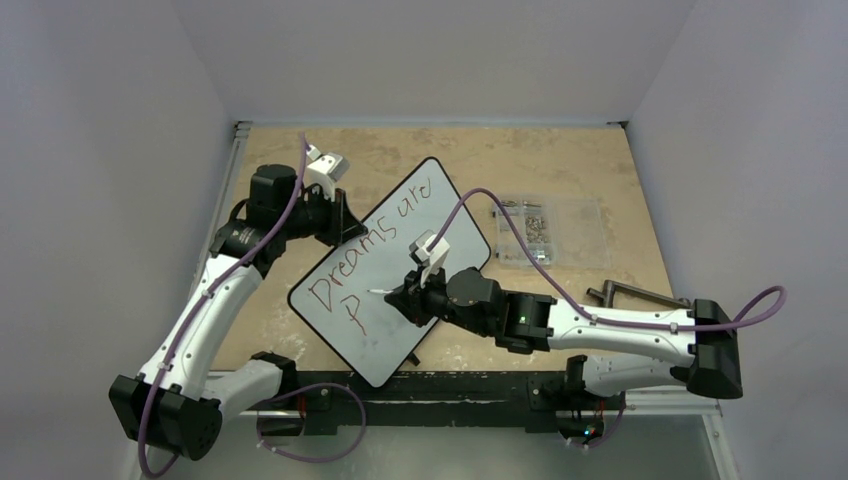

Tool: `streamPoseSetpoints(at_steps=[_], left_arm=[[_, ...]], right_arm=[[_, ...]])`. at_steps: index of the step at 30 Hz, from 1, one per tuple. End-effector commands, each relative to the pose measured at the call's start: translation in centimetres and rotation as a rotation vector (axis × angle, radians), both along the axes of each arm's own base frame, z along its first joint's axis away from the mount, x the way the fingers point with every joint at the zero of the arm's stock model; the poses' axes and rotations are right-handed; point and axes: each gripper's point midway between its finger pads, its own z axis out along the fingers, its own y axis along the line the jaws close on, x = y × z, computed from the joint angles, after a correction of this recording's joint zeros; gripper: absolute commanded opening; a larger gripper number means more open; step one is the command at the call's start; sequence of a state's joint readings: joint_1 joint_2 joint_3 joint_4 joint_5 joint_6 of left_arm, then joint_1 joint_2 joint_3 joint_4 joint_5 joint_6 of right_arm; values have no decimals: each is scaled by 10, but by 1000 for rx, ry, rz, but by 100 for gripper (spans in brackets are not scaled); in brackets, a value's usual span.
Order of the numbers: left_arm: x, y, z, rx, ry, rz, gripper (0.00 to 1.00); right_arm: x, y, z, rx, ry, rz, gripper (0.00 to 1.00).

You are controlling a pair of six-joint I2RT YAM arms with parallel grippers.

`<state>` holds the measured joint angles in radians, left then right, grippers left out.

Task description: Write a sentence on the whiteboard

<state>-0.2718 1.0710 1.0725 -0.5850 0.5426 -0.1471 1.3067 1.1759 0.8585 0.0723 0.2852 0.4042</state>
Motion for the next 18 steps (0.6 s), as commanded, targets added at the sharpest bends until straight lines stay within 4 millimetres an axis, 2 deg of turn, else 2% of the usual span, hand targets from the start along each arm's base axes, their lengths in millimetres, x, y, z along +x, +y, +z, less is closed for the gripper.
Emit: streamPoseSetpoints(at_steps=[1, 11, 18], left_arm=[[9, -2, 33, -33, -155, -2, 0], [9, -1, 31, -27, -151, 1, 0], [10, 0, 30, -23, -152, 4, 0]], right_arm=[[1, 2, 11, 41, -11, -3, 0], [10, 15, 6, 19, -14, -9, 0], [14, 13, 3, 25, -10, -29, 0]])
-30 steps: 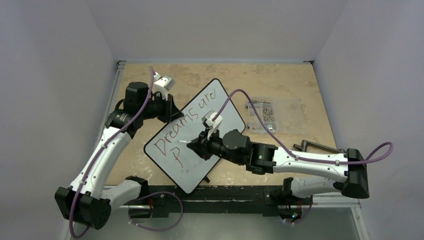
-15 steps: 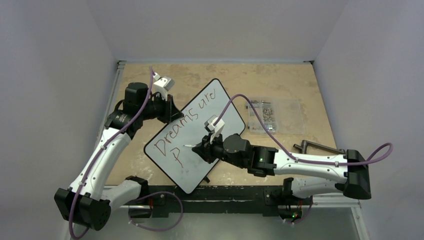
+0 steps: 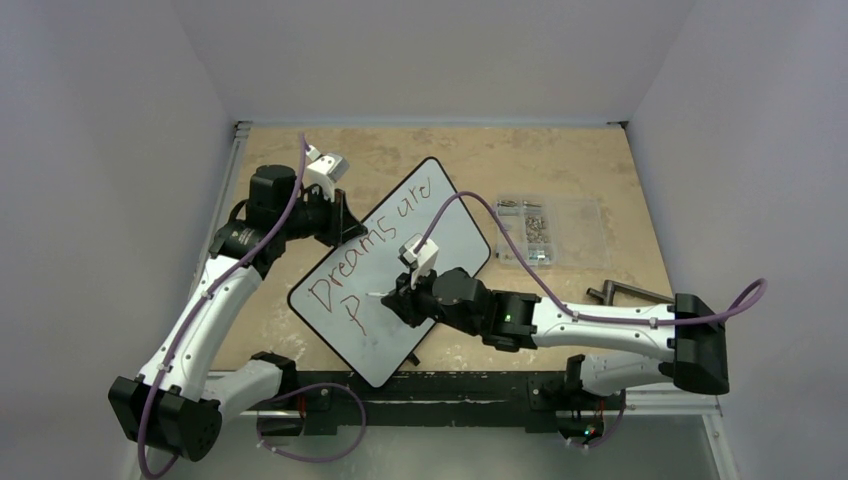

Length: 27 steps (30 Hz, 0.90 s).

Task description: Write a sentence on the whiteboard

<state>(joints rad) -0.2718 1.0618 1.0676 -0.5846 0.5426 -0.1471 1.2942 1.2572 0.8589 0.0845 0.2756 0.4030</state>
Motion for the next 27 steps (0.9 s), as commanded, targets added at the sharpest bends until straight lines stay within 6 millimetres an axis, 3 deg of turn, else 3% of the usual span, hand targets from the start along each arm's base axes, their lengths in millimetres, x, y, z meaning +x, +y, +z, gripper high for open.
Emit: streamPoseSetpoints(at_steps=[1, 14, 27], left_arm=[[11, -1, 30, -22, -147, 4, 0], [12, -1, 29, -21, -145, 5, 0], [12, -1, 29, -22, -144, 5, 0]], right_arm=[[8, 4, 32, 93, -33, -28, 0], [17, 7, 34, 99, -32, -50, 0], [11, 15, 20, 59, -10, 0, 0]])
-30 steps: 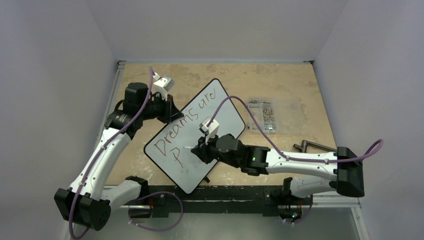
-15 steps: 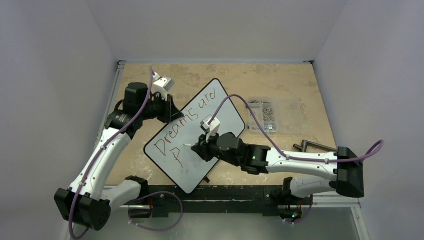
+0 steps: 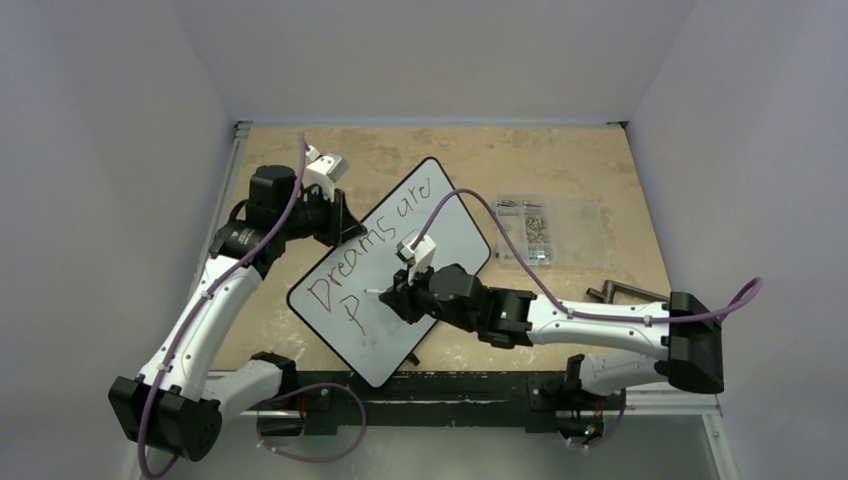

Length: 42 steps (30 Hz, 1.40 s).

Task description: Write a sentence on the whiteboard

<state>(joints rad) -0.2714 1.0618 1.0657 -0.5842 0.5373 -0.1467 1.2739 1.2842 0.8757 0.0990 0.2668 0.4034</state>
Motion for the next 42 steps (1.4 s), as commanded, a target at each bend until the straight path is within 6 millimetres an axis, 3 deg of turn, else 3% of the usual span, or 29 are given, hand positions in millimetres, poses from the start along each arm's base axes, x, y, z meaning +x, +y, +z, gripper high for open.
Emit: streamPoseSetpoints(at_steps=[1, 15, 29, 42], left_arm=[[11, -2, 30, -24, -144, 1, 0], [11, -1, 30, -25, -145, 1, 0], [11, -1, 31, -24, -148, 4, 0], [11, -1, 31, -24, -149, 5, 0]], right_arm=[[1, 12, 19, 53, -11, 19, 0], [-5, 9, -2, 19, 31, 31, 0], [-12, -7, -20, 0, 71, 26, 0], [-3, -24, -16, -24, 60, -56, 0]])
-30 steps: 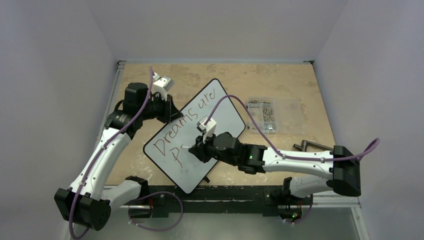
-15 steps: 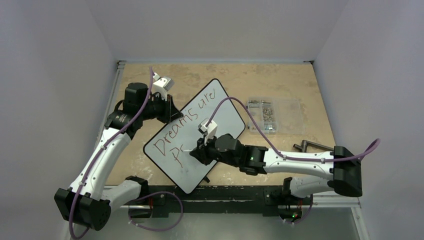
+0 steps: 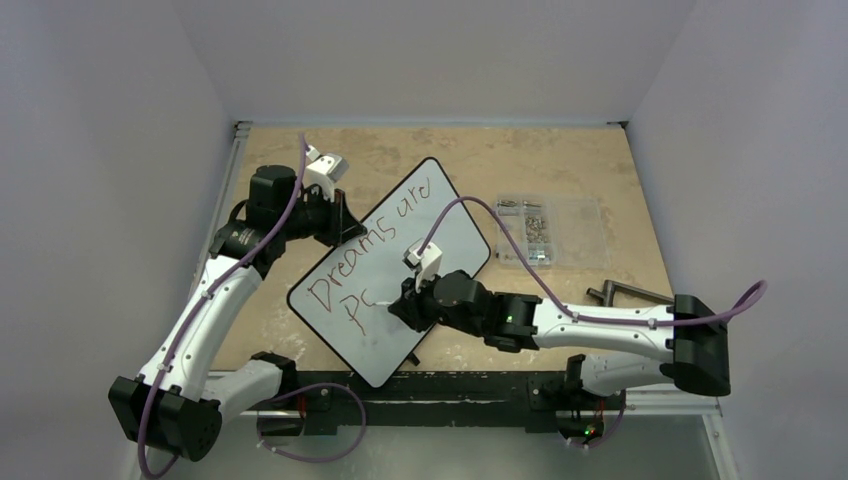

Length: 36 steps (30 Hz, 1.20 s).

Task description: Write a sentence on the whiteboard

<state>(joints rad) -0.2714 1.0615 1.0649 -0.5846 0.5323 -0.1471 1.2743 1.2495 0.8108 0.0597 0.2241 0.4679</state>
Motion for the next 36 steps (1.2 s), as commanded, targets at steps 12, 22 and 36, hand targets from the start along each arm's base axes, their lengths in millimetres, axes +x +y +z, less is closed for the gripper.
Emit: streamPoseSetpoints(at_steps=[12, 22, 36], left_arm=[[11, -2, 31, -27, -147, 0, 0], [10, -2, 31, -27, -147, -1, 0], [10, -2, 31, -26, -149, -1, 0]], right_arm=[[24, -9, 20, -21, -72, -112, 0], [37, -3, 36, -39, -118, -131, 0], [38, 11, 54, -20, -156, -85, 0]])
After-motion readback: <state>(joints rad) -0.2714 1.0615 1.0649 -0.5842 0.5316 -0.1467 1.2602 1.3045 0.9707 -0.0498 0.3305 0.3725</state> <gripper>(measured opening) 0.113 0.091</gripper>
